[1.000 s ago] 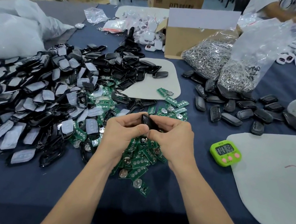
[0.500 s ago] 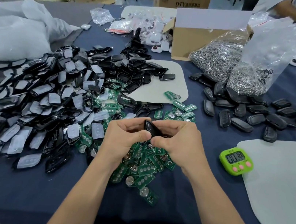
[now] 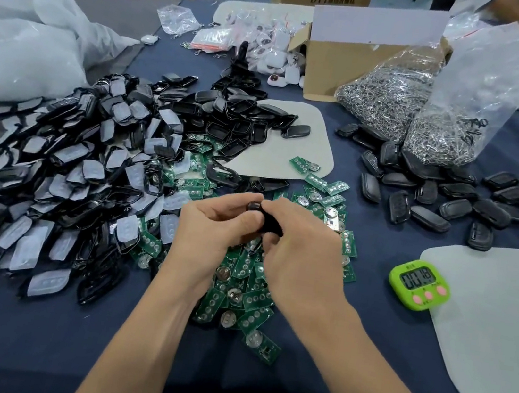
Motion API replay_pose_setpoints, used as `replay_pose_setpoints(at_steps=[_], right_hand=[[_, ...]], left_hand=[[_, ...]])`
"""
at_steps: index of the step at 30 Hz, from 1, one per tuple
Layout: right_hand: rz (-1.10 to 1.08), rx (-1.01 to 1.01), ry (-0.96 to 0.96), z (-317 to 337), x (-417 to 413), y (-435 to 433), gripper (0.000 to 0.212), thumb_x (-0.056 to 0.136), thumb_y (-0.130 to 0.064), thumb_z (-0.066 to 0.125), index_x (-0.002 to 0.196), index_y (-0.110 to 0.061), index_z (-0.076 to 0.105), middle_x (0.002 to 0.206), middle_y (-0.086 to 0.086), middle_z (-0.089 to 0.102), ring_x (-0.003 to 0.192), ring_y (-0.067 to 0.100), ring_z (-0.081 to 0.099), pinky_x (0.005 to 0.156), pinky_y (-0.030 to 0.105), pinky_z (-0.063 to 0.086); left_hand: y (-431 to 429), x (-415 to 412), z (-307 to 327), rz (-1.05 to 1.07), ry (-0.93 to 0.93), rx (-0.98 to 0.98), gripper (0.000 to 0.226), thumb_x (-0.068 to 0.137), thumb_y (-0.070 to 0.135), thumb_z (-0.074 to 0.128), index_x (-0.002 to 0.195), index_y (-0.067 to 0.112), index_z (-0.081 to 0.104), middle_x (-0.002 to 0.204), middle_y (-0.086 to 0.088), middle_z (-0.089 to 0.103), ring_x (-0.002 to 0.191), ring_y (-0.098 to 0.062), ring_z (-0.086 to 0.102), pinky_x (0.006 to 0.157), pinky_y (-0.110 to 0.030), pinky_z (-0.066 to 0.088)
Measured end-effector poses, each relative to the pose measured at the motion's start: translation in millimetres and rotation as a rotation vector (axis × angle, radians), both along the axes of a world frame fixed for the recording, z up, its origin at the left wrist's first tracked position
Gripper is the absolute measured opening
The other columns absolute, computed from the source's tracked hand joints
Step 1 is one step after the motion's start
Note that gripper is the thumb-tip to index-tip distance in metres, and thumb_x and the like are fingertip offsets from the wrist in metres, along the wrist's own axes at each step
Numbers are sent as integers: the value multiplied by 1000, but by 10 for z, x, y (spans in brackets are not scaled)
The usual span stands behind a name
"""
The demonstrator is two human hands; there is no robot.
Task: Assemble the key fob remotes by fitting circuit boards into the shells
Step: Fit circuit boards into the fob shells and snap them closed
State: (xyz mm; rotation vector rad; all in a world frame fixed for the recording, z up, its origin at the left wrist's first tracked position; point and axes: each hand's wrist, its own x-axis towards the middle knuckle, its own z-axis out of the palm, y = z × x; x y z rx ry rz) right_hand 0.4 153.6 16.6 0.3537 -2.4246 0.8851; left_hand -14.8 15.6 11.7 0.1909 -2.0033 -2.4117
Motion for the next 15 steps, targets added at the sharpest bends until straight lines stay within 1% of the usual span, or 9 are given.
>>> replay_pose_setpoints(at_steps=[2, 4, 5, 6, 7, 9, 10, 12, 15], right_hand=[[26, 15, 22, -26, 20, -32, 44, 68, 9, 82, 107, -11, 76, 97, 3, 77, 89, 24, 73, 77, 34, 61], [87, -179, -176, 35, -4, 32, 44, 74, 0, 82, 110, -25, 78, 100, -11, 77, 93, 4, 70, 87, 15, 53], [119, -322, -325, 93, -37, 86, 41, 77, -6, 81, 109, -32, 78, 97, -19, 77, 92, -2, 69, 86, 8, 50], [145, -457, -447, 136, -78, 148, 36, 80, -10, 80, 106, -36, 79, 94, -22, 78, 89, -5, 70, 84, 10, 53], [165, -562, -530, 169, -119, 208, 31, 82, -13, 79, 101, -38, 81, 90, -19, 79, 85, 0, 73, 84, 21, 59], [213, -670, -611, 218, -140, 291, 28, 84, -13, 76, 93, -39, 83, 83, -3, 80, 79, 21, 77, 82, 45, 64], [231, -700, -613, 250, -129, 307, 26, 81, -14, 76, 89, -38, 83, 79, 2, 80, 77, 28, 76, 79, 51, 63], [206, -703, -575, 290, -100, 337, 25, 74, -19, 77, 87, -39, 83, 75, 1, 79, 73, 28, 76, 77, 52, 63], [184, -665, -520, 337, -60, 369, 26, 70, -22, 80, 91, -38, 84, 78, -8, 80, 74, 15, 76, 75, 44, 63]], left_hand=[[13, -23, 31, 59, -12, -46, 40, 87, -8, 75, 82, 30, 86, 86, -5, 81, 75, -18, 72, 72, -32, 62], [-20, -22, 71, 85, -7, -73, 45, 87, -11, 73, 79, 31, 86, 83, -2, 81, 72, -16, 73, 68, -27, 62], [-45, -9, 87, 83, 6, -65, 45, 85, -12, 73, 79, 30, 85, 83, -1, 81, 74, -14, 75, 67, -24, 62], [-65, 12, 106, 66, 22, -40, 40, 83, -10, 74, 80, 28, 86, 84, -2, 82, 77, -14, 77, 68, -24, 63], [-80, 32, 123, 41, 44, -17, 32, 80, -6, 76, 83, 24, 86, 87, -4, 82, 81, -16, 78, 70, -27, 64], [-95, 64, 144, -11, 110, -12, 22, 77, 4, 79, 90, 20, 86, 92, -8, 82, 86, -20, 77, 77, -32, 65], [-93, 75, 154, -35, 140, -26, 22, 77, 4, 81, 92, 19, 85, 93, -10, 82, 88, -22, 77, 81, -34, 65], [-79, 90, 179, -63, 189, -90, 24, 79, 4, 79, 97, 19, 85, 94, -10, 82, 89, -24, 76, 82, -36, 64], [-28, 114, 246, -104, 240, -222, 29, 79, 5, 83, 99, 26, 84, 91, -3, 82, 82, -15, 77, 73, -22, 59]])
